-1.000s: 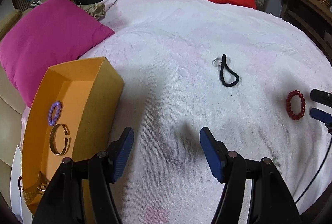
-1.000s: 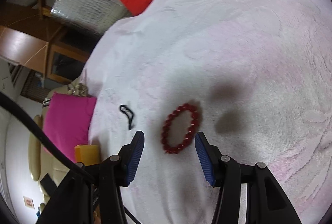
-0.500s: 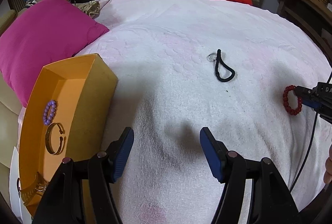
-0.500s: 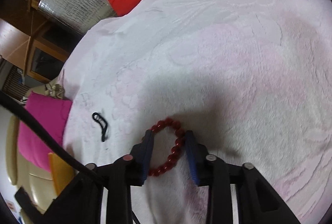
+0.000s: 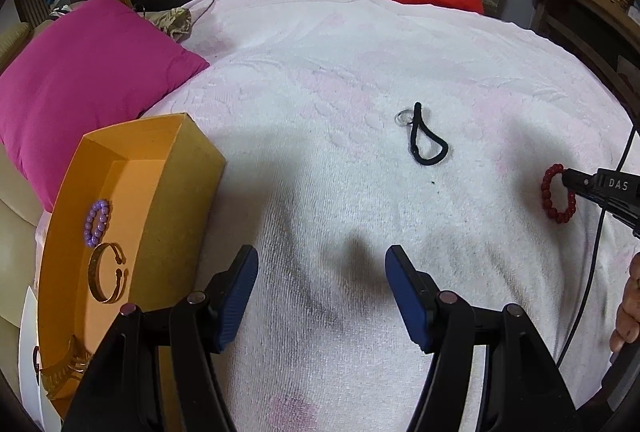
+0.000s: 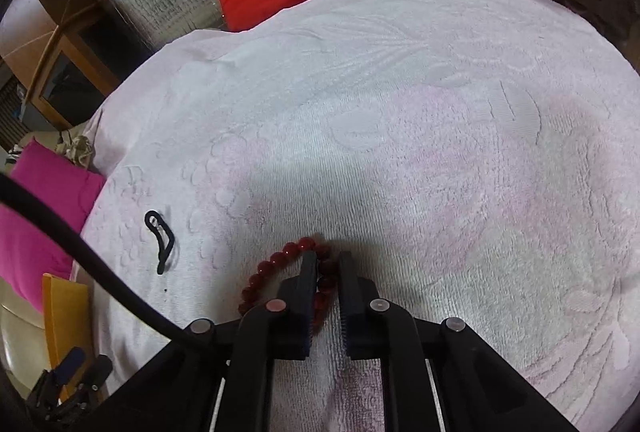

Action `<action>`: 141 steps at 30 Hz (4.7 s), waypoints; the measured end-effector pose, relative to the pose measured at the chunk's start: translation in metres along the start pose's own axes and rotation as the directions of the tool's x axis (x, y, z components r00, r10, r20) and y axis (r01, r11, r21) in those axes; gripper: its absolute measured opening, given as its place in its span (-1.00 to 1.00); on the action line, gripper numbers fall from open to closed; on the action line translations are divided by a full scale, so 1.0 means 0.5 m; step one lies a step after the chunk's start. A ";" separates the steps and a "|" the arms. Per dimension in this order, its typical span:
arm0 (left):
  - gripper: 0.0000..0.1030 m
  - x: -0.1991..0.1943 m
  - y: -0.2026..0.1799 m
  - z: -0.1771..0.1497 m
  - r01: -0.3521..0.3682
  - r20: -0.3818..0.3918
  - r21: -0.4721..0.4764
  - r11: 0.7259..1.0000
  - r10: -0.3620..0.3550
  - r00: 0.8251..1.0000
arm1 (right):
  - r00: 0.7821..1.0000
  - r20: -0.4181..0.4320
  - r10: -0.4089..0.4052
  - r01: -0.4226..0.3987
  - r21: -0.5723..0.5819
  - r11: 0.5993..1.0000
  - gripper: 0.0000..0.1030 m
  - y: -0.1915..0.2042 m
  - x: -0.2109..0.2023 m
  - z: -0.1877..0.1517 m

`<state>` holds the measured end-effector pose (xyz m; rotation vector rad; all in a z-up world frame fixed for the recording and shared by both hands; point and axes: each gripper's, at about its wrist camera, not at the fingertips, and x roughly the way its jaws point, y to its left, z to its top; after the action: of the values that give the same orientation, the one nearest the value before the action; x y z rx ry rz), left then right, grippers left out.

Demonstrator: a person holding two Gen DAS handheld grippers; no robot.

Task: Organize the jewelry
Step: 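Grasp the red bead bracelet with the right tool, then move the left tool onto the black hair tie and close it, then carry the black hair tie with the left tool while the right tool carries the red bracelet toward the box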

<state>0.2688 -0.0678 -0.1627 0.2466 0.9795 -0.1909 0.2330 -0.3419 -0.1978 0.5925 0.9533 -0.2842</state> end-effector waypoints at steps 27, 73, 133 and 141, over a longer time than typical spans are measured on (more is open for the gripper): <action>0.30 -0.043 0.011 0.008 0.022 0.081 0.001 1.000 -0.022 0.996 | 0.997 0.047 -0.053 0.056 -0.062 0.997 -0.79 0.028 0.004 -0.004; 0.14 0.188 -0.089 0.193 0.254 0.035 -0.040 0.966 -0.253 0.967 | 0.997 0.013 0.077 -0.078 0.069 0.995 -0.79 -0.039 0.009 0.027; -0.85 -0.066 0.030 0.016 0.186 0.160 -0.020 0.982 -0.180 0.970 | 0.891 0.183 0.415 -0.398 -0.123 0.909 -0.79 0.147 -0.158 -0.064; -0.85 -0.111 0.099 -0.035 0.159 0.186 -0.070 0.985 -0.143 0.972 | 0.880 0.162 0.447 -0.423 -0.162 0.891 -0.79 0.206 -0.169 -0.095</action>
<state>0.2380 -0.0129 -0.1196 0.0753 0.8243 -0.3054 0.2027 -0.2329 -0.1128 0.6373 0.6189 0.1210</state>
